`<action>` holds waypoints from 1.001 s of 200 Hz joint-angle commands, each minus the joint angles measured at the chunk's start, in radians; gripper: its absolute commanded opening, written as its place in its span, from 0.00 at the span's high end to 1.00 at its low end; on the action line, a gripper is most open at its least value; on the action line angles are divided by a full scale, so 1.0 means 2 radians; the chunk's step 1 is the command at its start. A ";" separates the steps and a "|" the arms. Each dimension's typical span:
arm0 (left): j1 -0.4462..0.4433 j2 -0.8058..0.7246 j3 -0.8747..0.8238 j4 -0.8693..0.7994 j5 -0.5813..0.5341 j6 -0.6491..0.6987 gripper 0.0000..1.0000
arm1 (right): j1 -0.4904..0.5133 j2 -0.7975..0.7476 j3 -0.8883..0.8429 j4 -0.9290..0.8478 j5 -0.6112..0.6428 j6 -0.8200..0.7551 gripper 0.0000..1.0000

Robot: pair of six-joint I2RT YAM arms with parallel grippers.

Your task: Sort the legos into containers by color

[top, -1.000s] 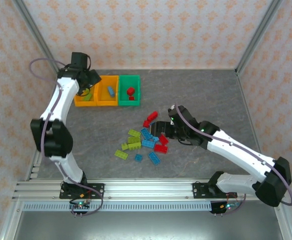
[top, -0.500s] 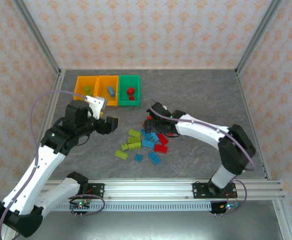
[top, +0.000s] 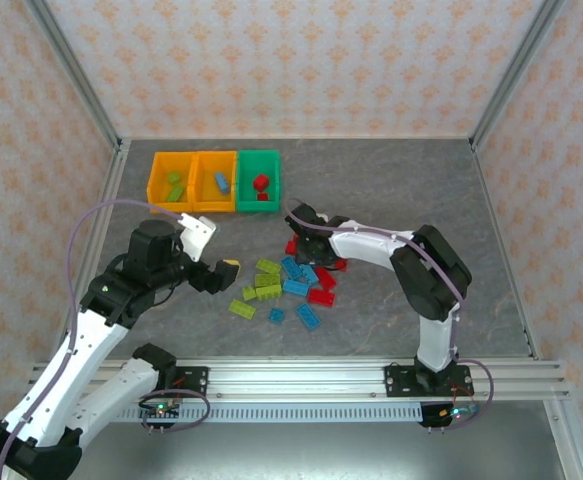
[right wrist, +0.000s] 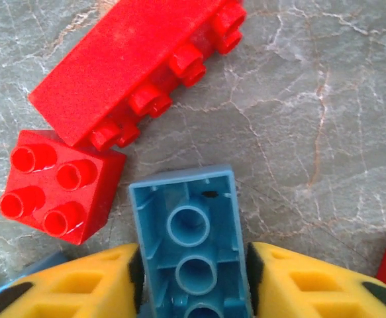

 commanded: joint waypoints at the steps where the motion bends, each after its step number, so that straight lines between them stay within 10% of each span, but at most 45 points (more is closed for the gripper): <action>1: 0.001 -0.001 -0.001 0.007 -0.014 0.014 0.04 | -0.003 0.006 0.008 -0.002 0.006 0.006 0.65; 84: 0.002 -0.018 -0.007 0.015 -0.134 -0.022 0.00 | 0.040 -0.166 -0.032 0.149 -0.042 -0.068 0.80; 200: 0.002 -0.033 -0.015 0.012 -0.224 -0.031 0.00 | 0.011 0.251 0.482 0.119 -0.057 -0.156 0.79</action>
